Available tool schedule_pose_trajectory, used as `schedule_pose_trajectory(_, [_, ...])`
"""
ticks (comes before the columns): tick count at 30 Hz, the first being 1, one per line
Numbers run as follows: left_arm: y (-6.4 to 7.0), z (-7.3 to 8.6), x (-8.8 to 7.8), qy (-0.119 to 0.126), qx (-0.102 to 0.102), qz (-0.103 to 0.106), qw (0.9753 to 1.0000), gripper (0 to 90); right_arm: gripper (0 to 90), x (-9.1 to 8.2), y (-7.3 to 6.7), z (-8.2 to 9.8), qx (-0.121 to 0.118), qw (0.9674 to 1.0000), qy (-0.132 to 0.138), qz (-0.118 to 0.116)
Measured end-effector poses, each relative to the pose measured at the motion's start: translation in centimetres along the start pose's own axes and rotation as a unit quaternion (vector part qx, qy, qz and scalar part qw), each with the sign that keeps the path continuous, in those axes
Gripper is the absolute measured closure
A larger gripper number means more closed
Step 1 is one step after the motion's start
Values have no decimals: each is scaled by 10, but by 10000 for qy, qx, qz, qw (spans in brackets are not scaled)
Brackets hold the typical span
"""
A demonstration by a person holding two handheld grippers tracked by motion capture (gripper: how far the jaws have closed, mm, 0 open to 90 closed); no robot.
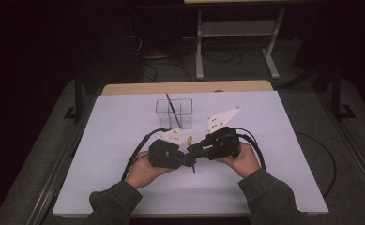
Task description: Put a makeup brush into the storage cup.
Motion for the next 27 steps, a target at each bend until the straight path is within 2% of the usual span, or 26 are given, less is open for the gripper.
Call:
schedule_pose_trajectory(3, [0,1,0,-3,6,3,10000,838,794,0,-1,-2,-23,9999,135,-65])
schedule_pose_trajectory(5, [-1,1,0,-25,-3,51,10000,837,816,0,-2,-2,-30,9999,119,-84])
schedule_pose_trajectory(10, [2,2,0,-80,8,14,10000,786,827,-1,0,-3,7,10000,-73,-38])
schedule_pose_trajectory(16, [1,9,-5,-166,-48,-144,9997,728,827,-1,5,-5,0,9993,-379,68])
schedule_pose_trajectory(17, [0,10,-6,-187,0,-187,9996,721,827,-1,5,-5,7,9992,-402,79])
schedule_pose_trajectory(24, [-4,22,-14,-375,-49,-418,9984,649,827,0,12,-8,44,9979,-632,128])
schedule_pose_trajectory(27, [-2,28,-17,-339,-102,-475,9982,638,827,1,15,-10,24,9973,-714,161])
Point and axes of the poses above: each handheld gripper's, and its own axes: x roughly forward along the jaws, z roughly out of its underside, y roughly to its right, the point moved 2 cm from there along x, roughly forward along the jaws, and after that the axes turned 11 degrees about x, right-handed, at the moved point
